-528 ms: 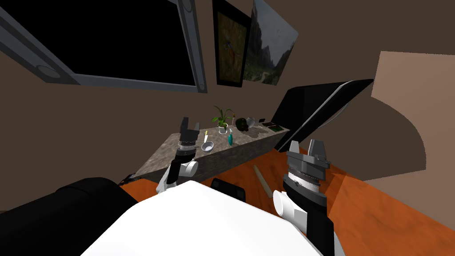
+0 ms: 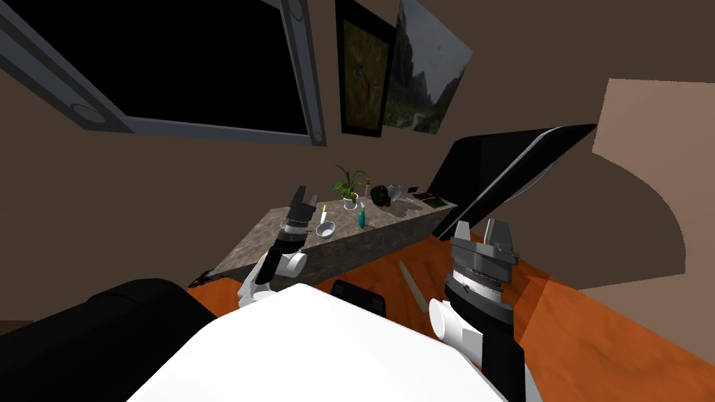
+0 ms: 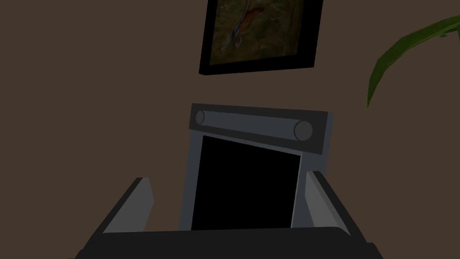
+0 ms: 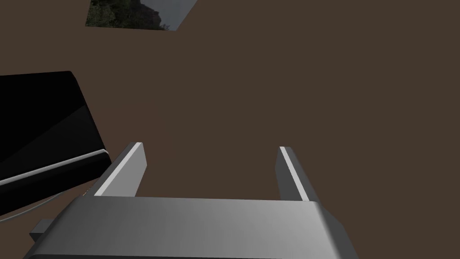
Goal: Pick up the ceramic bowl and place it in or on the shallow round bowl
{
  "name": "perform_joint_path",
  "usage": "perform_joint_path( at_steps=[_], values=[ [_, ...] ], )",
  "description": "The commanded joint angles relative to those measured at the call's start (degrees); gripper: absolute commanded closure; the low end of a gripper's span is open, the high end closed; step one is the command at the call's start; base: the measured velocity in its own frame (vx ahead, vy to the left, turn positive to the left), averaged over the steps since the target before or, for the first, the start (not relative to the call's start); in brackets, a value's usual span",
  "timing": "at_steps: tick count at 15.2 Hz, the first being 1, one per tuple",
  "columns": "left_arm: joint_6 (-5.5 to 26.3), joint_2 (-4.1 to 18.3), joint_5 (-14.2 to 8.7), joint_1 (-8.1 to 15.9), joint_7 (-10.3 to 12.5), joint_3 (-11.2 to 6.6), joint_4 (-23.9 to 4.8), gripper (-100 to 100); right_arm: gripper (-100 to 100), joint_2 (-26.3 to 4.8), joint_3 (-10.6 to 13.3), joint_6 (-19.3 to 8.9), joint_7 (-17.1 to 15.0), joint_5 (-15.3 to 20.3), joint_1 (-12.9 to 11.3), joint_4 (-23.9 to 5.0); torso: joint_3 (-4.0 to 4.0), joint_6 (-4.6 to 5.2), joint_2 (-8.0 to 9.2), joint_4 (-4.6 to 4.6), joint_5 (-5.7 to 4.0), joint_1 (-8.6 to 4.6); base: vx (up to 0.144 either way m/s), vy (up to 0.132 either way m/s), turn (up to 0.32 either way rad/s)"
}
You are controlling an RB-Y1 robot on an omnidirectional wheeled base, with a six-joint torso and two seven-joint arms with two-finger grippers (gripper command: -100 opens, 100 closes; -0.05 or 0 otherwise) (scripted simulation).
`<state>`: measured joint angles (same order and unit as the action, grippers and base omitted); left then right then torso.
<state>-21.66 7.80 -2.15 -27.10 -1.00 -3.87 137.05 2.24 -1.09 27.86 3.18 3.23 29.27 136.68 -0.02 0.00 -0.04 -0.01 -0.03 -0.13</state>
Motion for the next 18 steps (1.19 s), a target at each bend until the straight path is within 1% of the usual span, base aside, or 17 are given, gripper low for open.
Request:
perform_joint_path(
  at_steps=[1, 2, 3, 4, 5, 6, 7, 8, 9, 10, 11, 12, 13, 14, 16, 17, 18],
  values=[
    [2.11, 1.00, -0.42, 0.14, 0.06, -0.25, -0.12, -100, 0, 0.00, 0.00, 0.00, 0.00, 0.00, 0.00, 0.00, 0.00, 0.00, 0.00, 0.00, 0.00, 0.00, 0.007, -0.027, 0.026],
    [4.03, 2.18, -1.04, 0.21, 0.22, -0.66, -0.20, -100, 0, 0.00, 0.00, 0.00, 0.00, 0.00, 0.00, 0.00, 0.00, 0.00, 0.00, 0.00, 0.00, 0.01, 0.005, -0.030, 0.033],
    [4.47, 2.18, -1.04, 0.21, 0.22, -0.66, -0.20, -100, 0, 0.00, 0.00, 0.00, 0.00, 0.00, 0.00, 0.00, 0.00, 0.00, 0.01, 0.00, 0.00, 0.01, 0.005, -0.030, 0.030],
    [6.28, 3.32, -1.72, 0.29, 0.39, -1.10, -0.29, -100, 0, 0.00, 0.00, 0.00, 0.00, 0.00, 0.00, 0.00, 0.01, 0.00, 0.01, 0.00, 0.00, 0.01, 0.011, -0.033, 0.045],
    [7.06, 3.32, -1.72, 0.29, 0.39, -1.10, -0.29, -100, 0, 0.00, 0.00, 0.00, 0.00, 0.00, 0.00, 0.00, 0.00, 0.00, 0.00, 0.00, 0.00, 0.00, 0.012, -0.032, 0.037],
    [8.49, 4.41, -2.46, 0.36, 0.56, -1.59, -0.40, -100, 0, 0.00, 0.00, 0.00, 0.00, 0.00, 0.00, 0.00, -0.01, 0.00, -0.01, 0.00, 0.00, 0.00, 0.009, -0.040, 0.035],
    [9.65, 4.41, -2.46, 0.36, 0.56, -1.59, -0.40, -100, 0, 0.00, 0.00, 0.00, 0.00, 0.00, 0.00, 0.00, -0.01, 0.00, -0.01, 0.00, 0.00, -0.02, 0.006, -0.040, 0.031],
    [9.85, 4.41, -2.46, 0.36, 0.56, -1.59, -0.40, -100, 0, 0.00, 0.00, 0.00, 0.00, 0.00, 0.00, 0.00, 0.00, 0.00, 0.00, 0.00, 0.00, -0.02, 0.004, -0.024, 0.013],
    [11.94, 5.45, -3.26, 0.44, 0.75, -2.11, -0.52, -100, 0, 0.00, 0.00, 0.00, 0.00, 0.00, 0.00, 0.00, 0.00, 0.00, 0.00, 0.00, 0.00, 0.01, 0.006, -0.023, 0.028],
    [12.83, 5.45, -3.26, 0.44, 0.75, -2.11, -0.52, -100, 0, 0.00, 0.00, 0.00, 0.00, 0.00, 0.00, 0.00, 0.00, 0.00, 0.00, 0.00, 0.01, 0.02, 0.008, -0.026, 0.036],
    [14.26, 6.46, -4.11, 0.53, 0.95, -2.67, -0.66, -100, 0, 0.00, 0.00, 0.00, 0.00, 0.00, 0.00, 0.00, 0.00, 0.00, 0.00, 0.00, 0.01, 0.02, 0.009, -0.030, 0.049],
    [15.58, 6.46, -4.11, 0.53, 0.95, -2.67, -0.66, -100, 0, 0.00, 0.00, 0.00, 0.00, 0.00, 0.00, 0.00, 0.00, -0.01, -0.01, 0.00, 0.01, 0.02, 0.007, -0.034, 0.034],
    [15.99, 6.46, -4.11, 0.53, 0.95, -2.67, -0.66, -100, 0, 0.00, 0.00, 0.00, 0.00, 0.00, 0.00, 0.00, 0.00, 0.00, 0.00, 0.00, 0.00, 0.01, 0.004, -0.028, 0.007],
    [18.12, 7.43, -5.00, 0.61, 1.15, -3.26, -0.81, -100, 0, 0.00, 0.00, 0.00, 0.00, 0.00, 0.00, 0.00, 0.00, 0.00, 0.01, 0.00, 0.00, 0.01, 0.005, -0.031, 0.024],
    [19.31, 7.43, -5.00, 0.61, 1.15, -3.26, -0.81, -100, 0, 0.00, 0.00, 0.00, 0.00, 0.00, 0.00, 0.00, 0.00, 0.00, 0.00, 0.00, 0.00, 0.01, 0.006, -0.027, 0.026],
    [21.14, 8.37, -5.94, 0.69, 1.35, -3.88, -0.97, -100, 0, 0.00, 0.00, 0.00, 0.00, 0.00, 0.00, 0.00, 0.00, 0.00, 0.00, 0.00, 0.01, 0.02, 0.010, -0.029, 0.033],
    [22.12, 8.37, -5.94, 0.69, 1.35, -3.88, -0.97, -100, 0, 0.00, 0.00, 0.00, 0.00, 0.00, 0.00, 0.00, 0.00, 0.00, 0.00, 0.00, 0.01, 0.02, 0.011, -0.034, 0.039]
  ],
)
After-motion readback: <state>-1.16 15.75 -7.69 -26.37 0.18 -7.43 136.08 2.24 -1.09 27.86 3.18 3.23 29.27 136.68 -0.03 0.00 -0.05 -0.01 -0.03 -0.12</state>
